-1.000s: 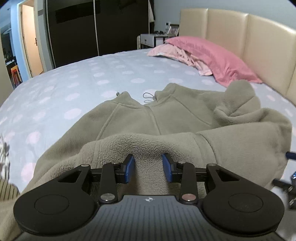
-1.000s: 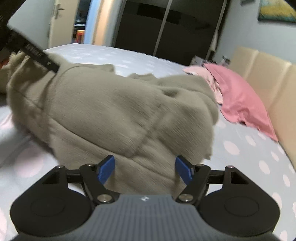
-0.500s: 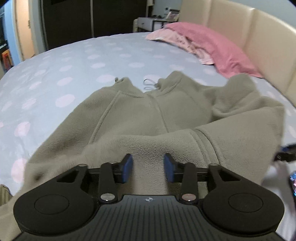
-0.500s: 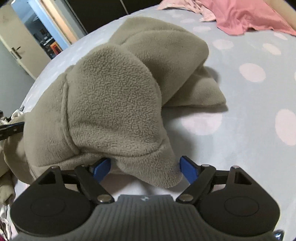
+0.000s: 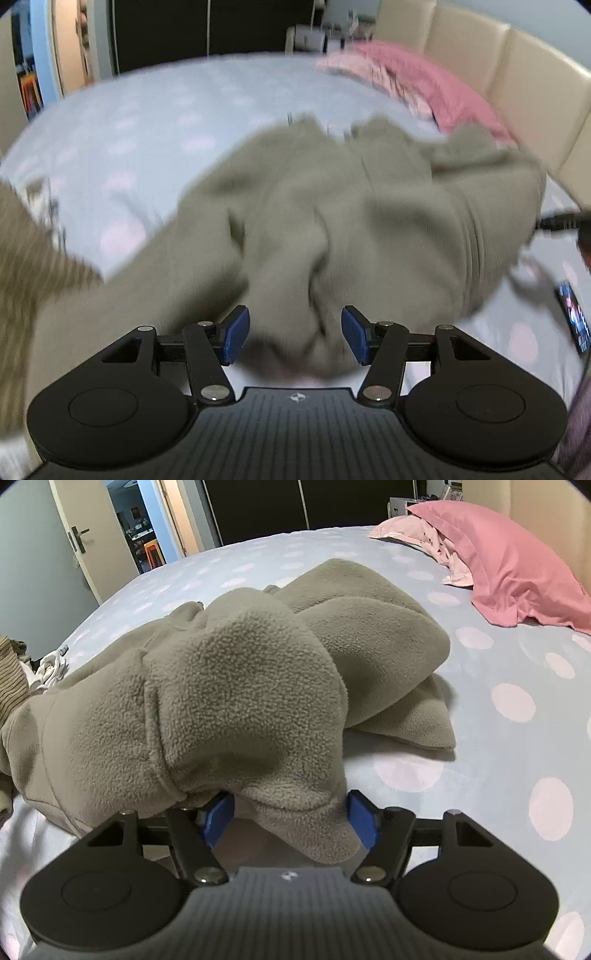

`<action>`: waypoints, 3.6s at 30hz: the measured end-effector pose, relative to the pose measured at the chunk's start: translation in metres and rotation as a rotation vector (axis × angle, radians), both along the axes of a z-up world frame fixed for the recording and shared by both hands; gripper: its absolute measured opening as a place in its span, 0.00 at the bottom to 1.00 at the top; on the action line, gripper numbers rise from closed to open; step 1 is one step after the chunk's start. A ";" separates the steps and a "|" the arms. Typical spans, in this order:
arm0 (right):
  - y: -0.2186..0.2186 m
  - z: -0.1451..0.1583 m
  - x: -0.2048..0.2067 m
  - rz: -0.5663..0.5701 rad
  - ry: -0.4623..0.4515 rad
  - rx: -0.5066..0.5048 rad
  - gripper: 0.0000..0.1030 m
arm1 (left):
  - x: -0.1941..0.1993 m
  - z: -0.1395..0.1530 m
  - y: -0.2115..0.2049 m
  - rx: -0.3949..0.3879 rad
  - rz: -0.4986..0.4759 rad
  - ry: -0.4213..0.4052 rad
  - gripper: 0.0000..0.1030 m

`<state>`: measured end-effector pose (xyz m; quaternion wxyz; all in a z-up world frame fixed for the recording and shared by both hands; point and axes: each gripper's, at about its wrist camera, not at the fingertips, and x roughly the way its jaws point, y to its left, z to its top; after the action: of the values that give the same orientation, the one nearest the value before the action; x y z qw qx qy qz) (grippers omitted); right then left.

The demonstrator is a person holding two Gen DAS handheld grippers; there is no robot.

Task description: Fold clothes

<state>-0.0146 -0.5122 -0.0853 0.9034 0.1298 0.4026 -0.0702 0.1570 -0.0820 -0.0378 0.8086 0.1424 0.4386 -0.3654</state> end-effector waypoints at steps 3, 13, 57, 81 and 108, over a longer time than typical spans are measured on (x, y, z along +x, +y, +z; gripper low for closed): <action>0.001 0.002 0.001 0.026 0.004 -0.031 0.68 | -0.008 -0.021 -0.002 0.027 -0.010 0.043 0.52; -0.006 -0.007 0.001 0.071 0.014 -0.079 0.74 | 0.004 -0.062 -0.041 0.025 0.023 0.008 0.52; 0.075 0.064 -0.181 0.232 0.217 -0.039 0.34 | -0.160 0.054 0.048 0.149 -0.054 0.086 0.15; 0.234 -0.033 -0.248 0.792 0.300 -0.875 0.53 | -0.193 -0.042 0.042 0.391 -0.140 0.050 0.48; 0.158 0.112 -0.235 0.395 0.163 -0.921 0.07 | -0.264 0.081 0.052 0.479 -0.272 -0.337 0.03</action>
<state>-0.2497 -0.3543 0.0269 0.8286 -0.3668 0.4157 -0.0781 -0.1070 -0.0300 0.0435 0.7570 0.4448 0.3489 -0.3278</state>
